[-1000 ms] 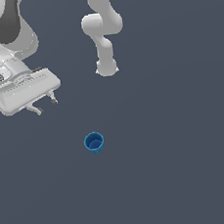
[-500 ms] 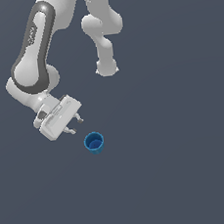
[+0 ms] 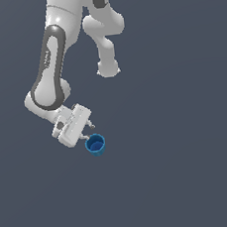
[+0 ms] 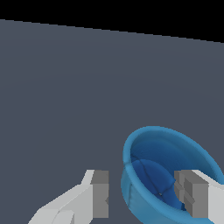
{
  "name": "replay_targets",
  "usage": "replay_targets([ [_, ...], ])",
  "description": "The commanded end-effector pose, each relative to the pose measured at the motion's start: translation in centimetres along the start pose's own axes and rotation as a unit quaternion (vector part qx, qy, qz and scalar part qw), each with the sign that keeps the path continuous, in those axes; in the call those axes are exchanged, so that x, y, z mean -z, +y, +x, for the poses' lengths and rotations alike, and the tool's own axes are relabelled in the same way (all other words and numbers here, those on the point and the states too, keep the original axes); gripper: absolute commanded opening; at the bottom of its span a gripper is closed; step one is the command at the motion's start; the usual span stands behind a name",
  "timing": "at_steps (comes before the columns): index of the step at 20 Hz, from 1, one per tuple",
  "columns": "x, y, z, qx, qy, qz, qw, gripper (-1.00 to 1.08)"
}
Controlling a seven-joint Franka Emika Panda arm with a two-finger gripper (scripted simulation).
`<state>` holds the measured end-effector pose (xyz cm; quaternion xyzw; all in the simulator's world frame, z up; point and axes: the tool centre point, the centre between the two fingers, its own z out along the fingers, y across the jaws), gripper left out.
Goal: Pick up the object and move it to a goal position.
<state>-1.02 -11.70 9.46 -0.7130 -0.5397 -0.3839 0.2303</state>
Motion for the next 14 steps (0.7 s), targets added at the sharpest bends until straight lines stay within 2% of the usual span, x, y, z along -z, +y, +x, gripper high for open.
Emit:
replay_targets([
  [1,-0.31,-0.13,-0.15,0.001,0.001,0.002,1.0000,0.28],
  [14,-0.85,-0.40,-0.37,0.001,0.001,0.005,1.0000,0.28],
])
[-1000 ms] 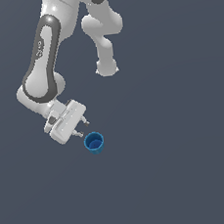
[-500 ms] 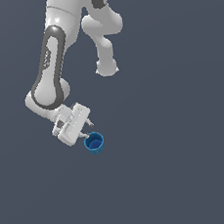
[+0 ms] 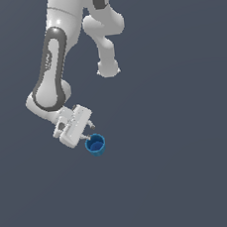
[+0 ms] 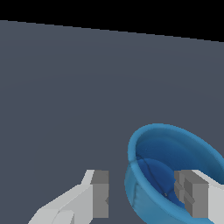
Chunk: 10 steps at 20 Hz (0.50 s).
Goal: Pick up the object and move it to a goal position.
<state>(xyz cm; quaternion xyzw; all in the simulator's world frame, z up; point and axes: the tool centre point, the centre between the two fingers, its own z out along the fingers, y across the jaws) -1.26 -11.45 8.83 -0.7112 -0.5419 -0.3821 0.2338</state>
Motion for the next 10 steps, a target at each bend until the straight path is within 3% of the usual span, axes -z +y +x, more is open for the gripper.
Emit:
replay_targets([
  [1,-0.8,-0.1,0.0,0.000,0.000,0.001,1.0000,0.28],
  [8,-2.7,-0.2,0.0,0.000,0.000,0.002,1.0000,0.28],
  [9,-2.7,-0.2,0.0,0.000,0.000,0.002,1.0000,-1.00],
  [10,-2.7,-0.2,0.0,0.000,0.000,0.002,1.0000,-1.00],
])
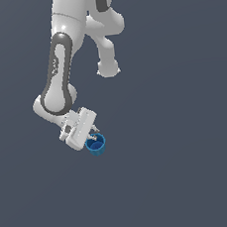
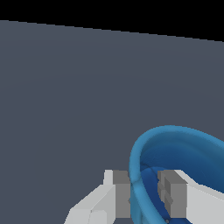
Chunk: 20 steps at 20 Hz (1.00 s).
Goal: Pick up the object and move it to a goal position.
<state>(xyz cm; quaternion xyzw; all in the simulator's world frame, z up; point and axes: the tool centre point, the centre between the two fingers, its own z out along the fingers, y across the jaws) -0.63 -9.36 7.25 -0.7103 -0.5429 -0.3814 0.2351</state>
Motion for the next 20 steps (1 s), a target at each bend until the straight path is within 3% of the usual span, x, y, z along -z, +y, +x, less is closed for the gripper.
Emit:
replay_targets([
  [1,0.0,0.0,-0.1,0.000,0.000,0.000,1.0000,-1.00],
  [12,-0.1,0.0,0.4,0.000,0.000,0.000,1.0000,-1.00],
  [20,-0.6,-0.9,4.6,0.000,-0.001,0.001,1.0000,-1.00],
])
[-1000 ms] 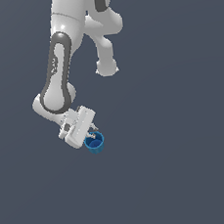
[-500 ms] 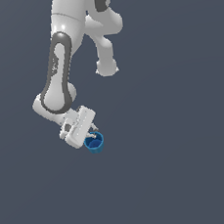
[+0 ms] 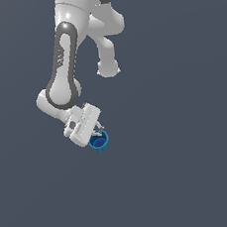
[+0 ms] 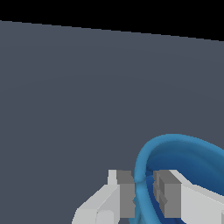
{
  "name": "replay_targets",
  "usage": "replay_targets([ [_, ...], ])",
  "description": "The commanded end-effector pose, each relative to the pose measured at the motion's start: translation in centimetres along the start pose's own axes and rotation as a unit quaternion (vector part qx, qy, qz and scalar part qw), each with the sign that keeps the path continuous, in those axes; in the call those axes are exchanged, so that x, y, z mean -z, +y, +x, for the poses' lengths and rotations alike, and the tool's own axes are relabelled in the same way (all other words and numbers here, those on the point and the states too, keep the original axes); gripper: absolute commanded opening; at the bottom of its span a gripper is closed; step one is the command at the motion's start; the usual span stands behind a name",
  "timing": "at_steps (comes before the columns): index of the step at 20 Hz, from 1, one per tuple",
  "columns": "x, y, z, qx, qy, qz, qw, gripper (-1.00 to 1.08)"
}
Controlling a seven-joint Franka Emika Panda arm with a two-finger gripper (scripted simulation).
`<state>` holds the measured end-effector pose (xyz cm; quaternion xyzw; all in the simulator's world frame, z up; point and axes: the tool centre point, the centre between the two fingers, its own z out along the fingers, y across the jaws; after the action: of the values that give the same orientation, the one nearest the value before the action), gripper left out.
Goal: Pick up the object and move it to a goal position.
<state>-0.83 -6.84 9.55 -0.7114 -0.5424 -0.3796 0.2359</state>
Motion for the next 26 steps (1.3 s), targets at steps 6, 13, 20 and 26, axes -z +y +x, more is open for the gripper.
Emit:
replay_targets([
  [6,-0.8,-1.4,8.3,0.002,0.000,0.001,1.0000,-1.00],
  [13,-1.7,-3.0,17.5,0.001,0.000,0.001,1.0000,-1.00],
  [20,-2.4,-4.0,25.7,0.001,0.001,0.001,1.0000,-1.00],
  [26,-2.6,-4.3,29.6,0.001,0.002,0.000,1.0000,-1.00],
])
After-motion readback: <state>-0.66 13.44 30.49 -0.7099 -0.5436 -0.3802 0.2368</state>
